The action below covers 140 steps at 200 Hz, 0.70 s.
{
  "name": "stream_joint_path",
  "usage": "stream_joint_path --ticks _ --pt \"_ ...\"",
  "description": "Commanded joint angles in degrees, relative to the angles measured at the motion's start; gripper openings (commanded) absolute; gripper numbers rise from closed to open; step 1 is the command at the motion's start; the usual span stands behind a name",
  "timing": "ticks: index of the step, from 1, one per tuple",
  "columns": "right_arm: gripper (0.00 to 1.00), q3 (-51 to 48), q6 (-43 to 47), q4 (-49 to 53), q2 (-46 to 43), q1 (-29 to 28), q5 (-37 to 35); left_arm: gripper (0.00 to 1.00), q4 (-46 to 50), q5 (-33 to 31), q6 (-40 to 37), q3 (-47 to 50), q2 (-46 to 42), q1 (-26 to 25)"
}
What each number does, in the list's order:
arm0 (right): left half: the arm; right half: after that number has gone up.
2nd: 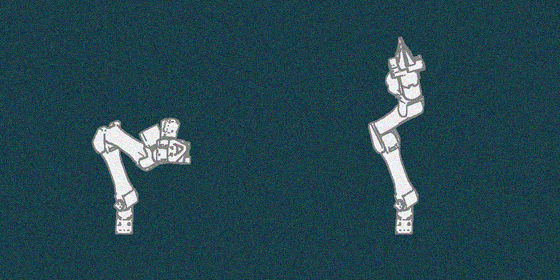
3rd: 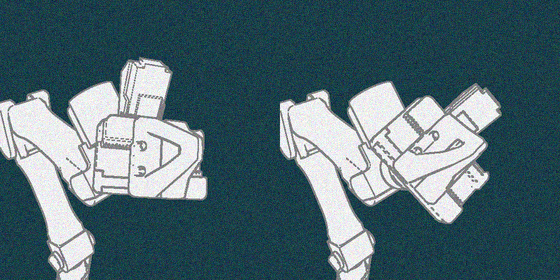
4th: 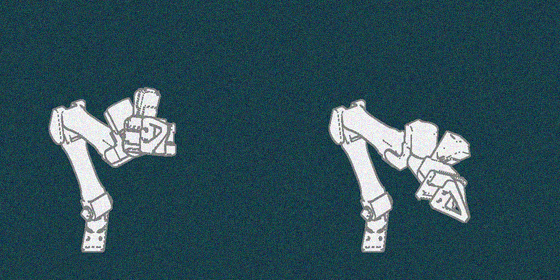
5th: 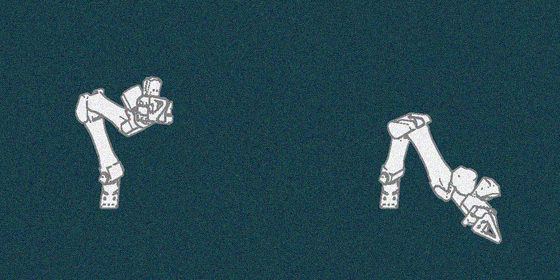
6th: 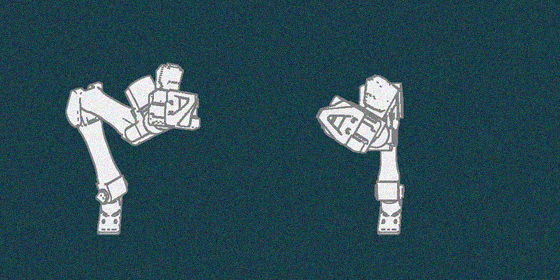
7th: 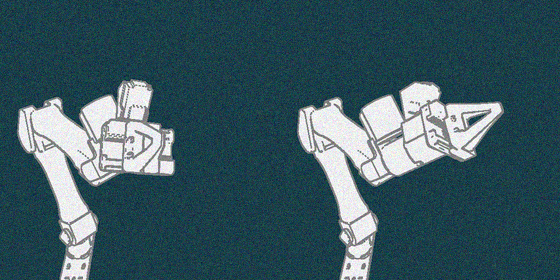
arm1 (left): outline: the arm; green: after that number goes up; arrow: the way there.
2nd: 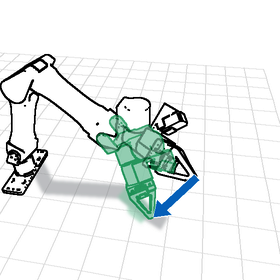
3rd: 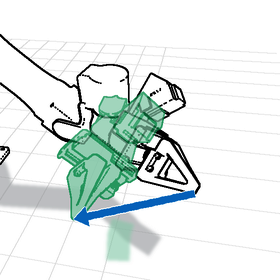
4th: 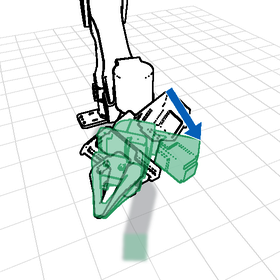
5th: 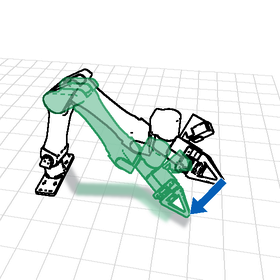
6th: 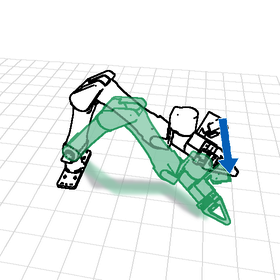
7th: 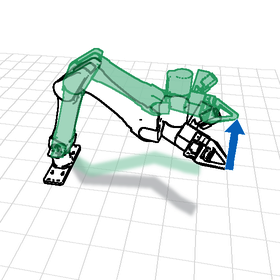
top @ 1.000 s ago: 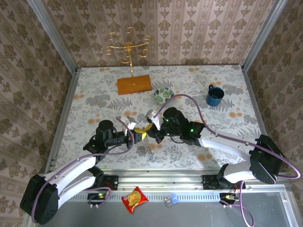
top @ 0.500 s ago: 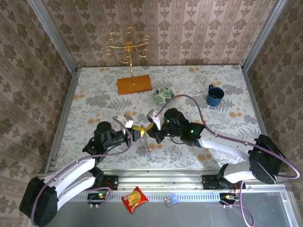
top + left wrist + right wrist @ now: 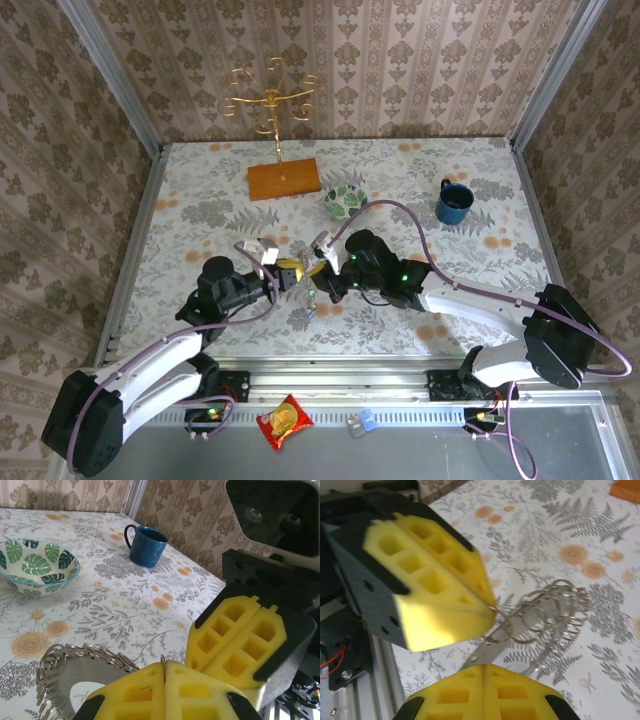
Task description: Put the keys on the keyring
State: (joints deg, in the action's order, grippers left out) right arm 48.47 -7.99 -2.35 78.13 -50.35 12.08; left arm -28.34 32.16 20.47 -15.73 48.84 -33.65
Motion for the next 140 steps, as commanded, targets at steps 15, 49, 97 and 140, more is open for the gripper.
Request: stream_joint_path --ticks 15,49,97,140 --pt "0.00 0.17 -4.73 10.80 -0.12 2.40 -5.71 0.00 3.49 2.79 -7.54 -2.51 -1.39 0.16" --pt "0.00 -2.44 -10.57 14.82 3.10 2.51 -5.28 0.00 6.36 6.28 -13.32 -4.74 -0.58 0.16" --pt "0.00 -2.34 -12.92 15.44 8.10 3.44 -6.36 0.00 8.78 8.58 -19.17 -6.74 0.33 0.16" --pt "0.00 -1.22 -13.82 17.61 12.17 5.10 -7.20 0.00 9.23 9.72 -21.83 -7.39 1.49 0.04"
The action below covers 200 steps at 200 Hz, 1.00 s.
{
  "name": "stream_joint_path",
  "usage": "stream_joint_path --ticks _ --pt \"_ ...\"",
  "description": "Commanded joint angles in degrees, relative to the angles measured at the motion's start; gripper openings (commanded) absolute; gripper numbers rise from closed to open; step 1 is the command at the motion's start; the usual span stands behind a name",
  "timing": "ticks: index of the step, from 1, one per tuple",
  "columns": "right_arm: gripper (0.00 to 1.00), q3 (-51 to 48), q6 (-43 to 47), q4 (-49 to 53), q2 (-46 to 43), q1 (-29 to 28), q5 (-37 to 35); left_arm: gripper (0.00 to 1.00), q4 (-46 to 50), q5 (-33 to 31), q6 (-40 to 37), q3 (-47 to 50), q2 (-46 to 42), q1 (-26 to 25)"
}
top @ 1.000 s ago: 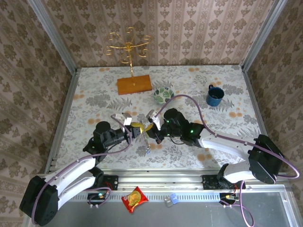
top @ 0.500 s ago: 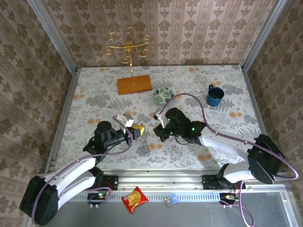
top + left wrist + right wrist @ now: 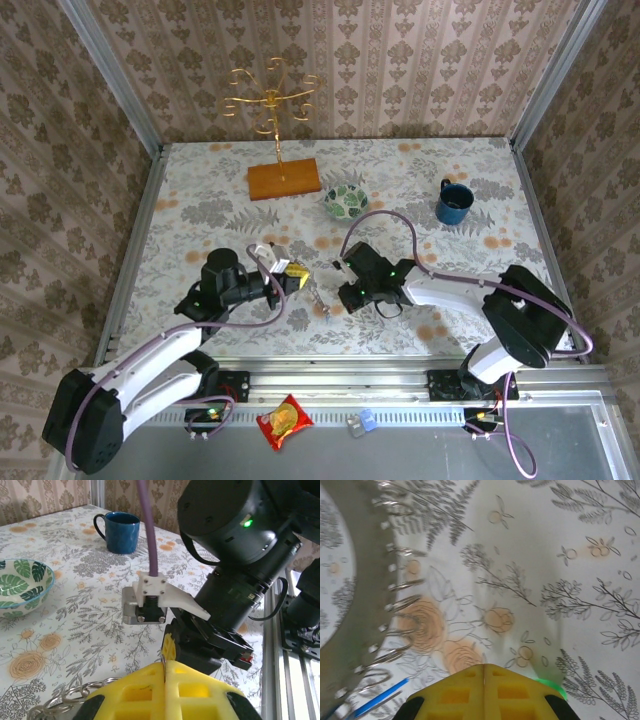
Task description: Put the keys on the keyring
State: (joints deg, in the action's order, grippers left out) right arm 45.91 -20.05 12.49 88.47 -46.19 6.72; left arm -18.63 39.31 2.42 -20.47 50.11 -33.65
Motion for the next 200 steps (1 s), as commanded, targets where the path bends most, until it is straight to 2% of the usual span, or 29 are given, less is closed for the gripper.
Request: stream_joint_path --ticks 1,16,46,61,89,105,131,152,200 --pt "0.00 1.36 -1.75 2.87 1.90 0.94 -1.82 0.00 -0.46 2.59 -3.85 -2.65 0.19 0.06" --pt "0.01 1.95 -1.48 3.54 2.24 1.30 -1.93 0.00 -0.38 2.81 -4.44 -2.82 0.41 -0.01" --pt "0.31 2.21 1.34 2.50 -1.46 2.03 -1.00 0.00 -0.43 3.56 -5.22 -3.06 0.59 -0.01" --pt "0.38 1.75 5.72 -0.28 -5.52 2.21 0.87 0.00 -0.66 4.08 -5.47 -3.09 0.61 -0.01" --pt "0.42 -2.61 17.45 -13.07 -14.33 2.23 7.39 0.00 -2.49 5.06 -6.09 -2.23 0.72 -0.18" --pt "0.43 -5.58 26.64 -20.23 -16.62 2.11 15.20 0.00 -2.81 5.52 -7.07 -1.95 0.60 -0.36" --pt "0.44 -5.63 36.29 -22.35 -16.31 2.05 22.43 0.00 -2.42 6.03 -9.32 -1.59 0.53 -0.80" --pt "0.42 -3.40 38.37 -21.08 -14.83 1.91 22.91 0.00 -2.70 6.53 -10.68 -1.09 0.52 -1.45" --pt "0.32 -4.38 39.65 -25.50 -13.42 1.33 27.03 0.00 -4.32 7.40 -11.30 0.02 0.48 -2.19"
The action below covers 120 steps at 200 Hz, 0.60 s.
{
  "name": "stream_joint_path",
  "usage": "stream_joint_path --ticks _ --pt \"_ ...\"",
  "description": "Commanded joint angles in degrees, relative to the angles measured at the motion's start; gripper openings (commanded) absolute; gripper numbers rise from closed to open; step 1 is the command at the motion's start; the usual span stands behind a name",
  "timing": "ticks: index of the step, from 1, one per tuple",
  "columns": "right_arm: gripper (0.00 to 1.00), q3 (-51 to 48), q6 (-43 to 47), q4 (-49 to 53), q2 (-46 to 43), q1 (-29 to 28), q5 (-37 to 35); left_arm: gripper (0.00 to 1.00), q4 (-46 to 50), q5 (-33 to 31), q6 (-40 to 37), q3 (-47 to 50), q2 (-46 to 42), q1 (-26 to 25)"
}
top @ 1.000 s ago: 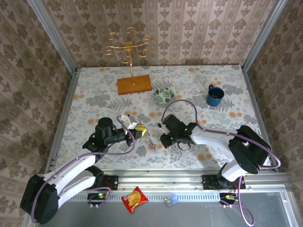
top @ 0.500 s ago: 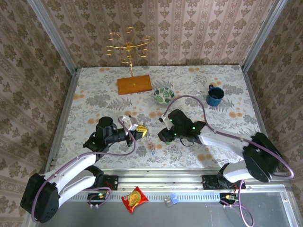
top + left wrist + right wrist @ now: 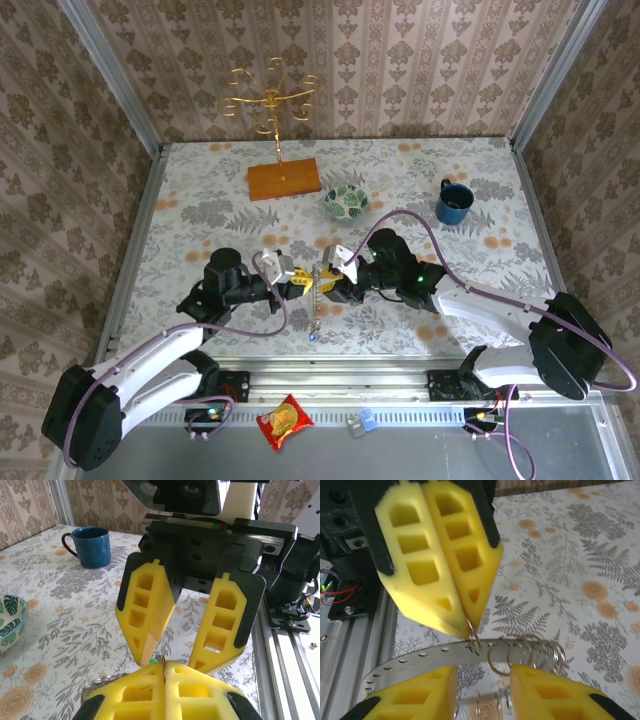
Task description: Put the keys on the keyring
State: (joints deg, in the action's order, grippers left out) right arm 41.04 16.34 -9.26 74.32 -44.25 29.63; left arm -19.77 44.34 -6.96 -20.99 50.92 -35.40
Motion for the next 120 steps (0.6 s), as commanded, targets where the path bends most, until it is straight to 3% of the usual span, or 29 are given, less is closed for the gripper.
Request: stream_joint_path --ticks 1,49,81,99,120 --pt "0.31 0.51 3.26 -3.75 0.73 -0.60 4.12 0.00 -3.18 2.40 -2.01 0.53 -0.31 -0.41" --pt "0.23 0.69 3.36 -4.02 1.15 -0.66 4.75 0.00 -3.89 3.03 -2.06 0.93 -0.29 -0.71" --pt "0.11 1.07 3.18 -4.69 1.83 -0.73 5.29 0.00 -4.49 3.18 -1.78 0.96 -0.23 -0.95" --pt "0.00 1.72 2.79 -4.67 2.61 -0.74 6.40 0.00 -4.57 3.01 -1.59 1.13 -0.26 -1.06" --pt "0.00 1.44 2.09 -5.60 3.35 -0.49 8.00 0.01 -2.68 0.79 -2.11 1.31 -0.55 -1.17"
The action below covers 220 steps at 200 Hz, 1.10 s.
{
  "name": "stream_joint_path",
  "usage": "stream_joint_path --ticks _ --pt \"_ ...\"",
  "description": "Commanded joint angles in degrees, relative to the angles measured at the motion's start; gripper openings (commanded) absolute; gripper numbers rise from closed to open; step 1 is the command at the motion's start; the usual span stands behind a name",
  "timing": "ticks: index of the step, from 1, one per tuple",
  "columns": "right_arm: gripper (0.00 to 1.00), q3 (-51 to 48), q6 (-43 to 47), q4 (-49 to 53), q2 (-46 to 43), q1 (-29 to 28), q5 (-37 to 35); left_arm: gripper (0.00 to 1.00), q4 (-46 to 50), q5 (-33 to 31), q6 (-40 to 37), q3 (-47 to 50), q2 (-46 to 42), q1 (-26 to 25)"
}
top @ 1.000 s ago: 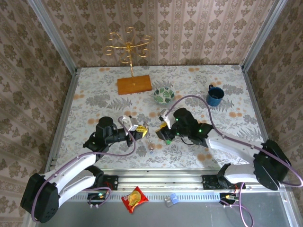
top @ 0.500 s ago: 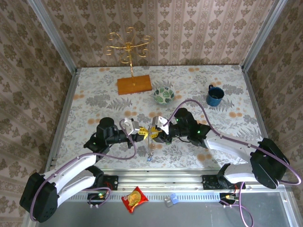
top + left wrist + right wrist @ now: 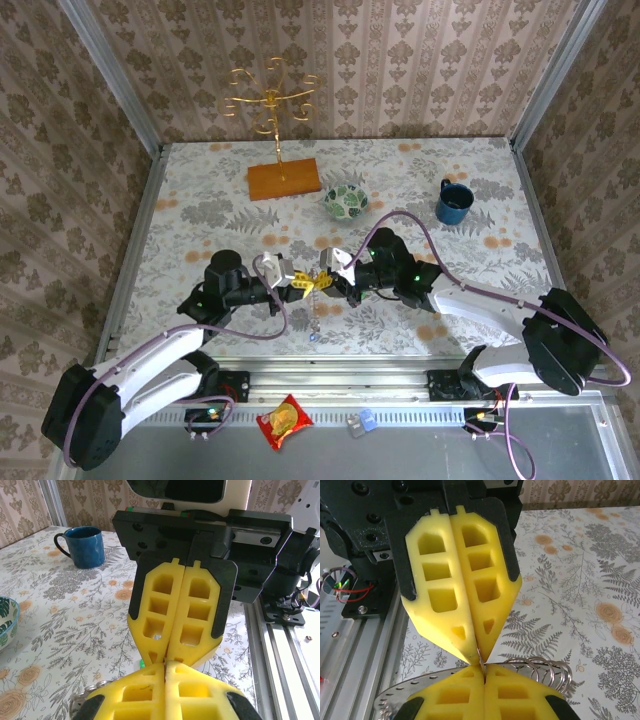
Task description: Put the keys on the keyring
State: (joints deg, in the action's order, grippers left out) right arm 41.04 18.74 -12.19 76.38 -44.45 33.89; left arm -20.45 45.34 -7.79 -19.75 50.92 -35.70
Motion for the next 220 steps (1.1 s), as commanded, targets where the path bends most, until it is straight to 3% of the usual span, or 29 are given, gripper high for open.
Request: stream_joint_path --ticks 1,15,69,132,220 --pt "0.00 1.43 -0.34 -2.72 1.35 -0.25 3.73 0.02 -1.81 -0.45 -1.32 0.06 -0.60 -0.86" --pt "0.00 0.88 -0.39 -2.80 1.67 -0.13 3.82 0.16 1.25 -2.34 -2.17 0.15 -1.61 -0.86" --pt "0.00 -0.52 -0.37 -3.62 2.79 -0.02 3.92 0.28 12.31 -5.90 -6.47 -0.24 -4.87 -2.31" --pt "0.00 -1.40 0.07 -3.56 2.99 -0.03 3.67 0.28 14.61 -10.08 -7.63 -0.47 -5.48 -3.01" --pt "0.00 -0.43 -0.02 -3.64 4.50 -0.56 4.87 0.19 12.43 -8.87 -8.82 -1.27 -3.11 -3.06"
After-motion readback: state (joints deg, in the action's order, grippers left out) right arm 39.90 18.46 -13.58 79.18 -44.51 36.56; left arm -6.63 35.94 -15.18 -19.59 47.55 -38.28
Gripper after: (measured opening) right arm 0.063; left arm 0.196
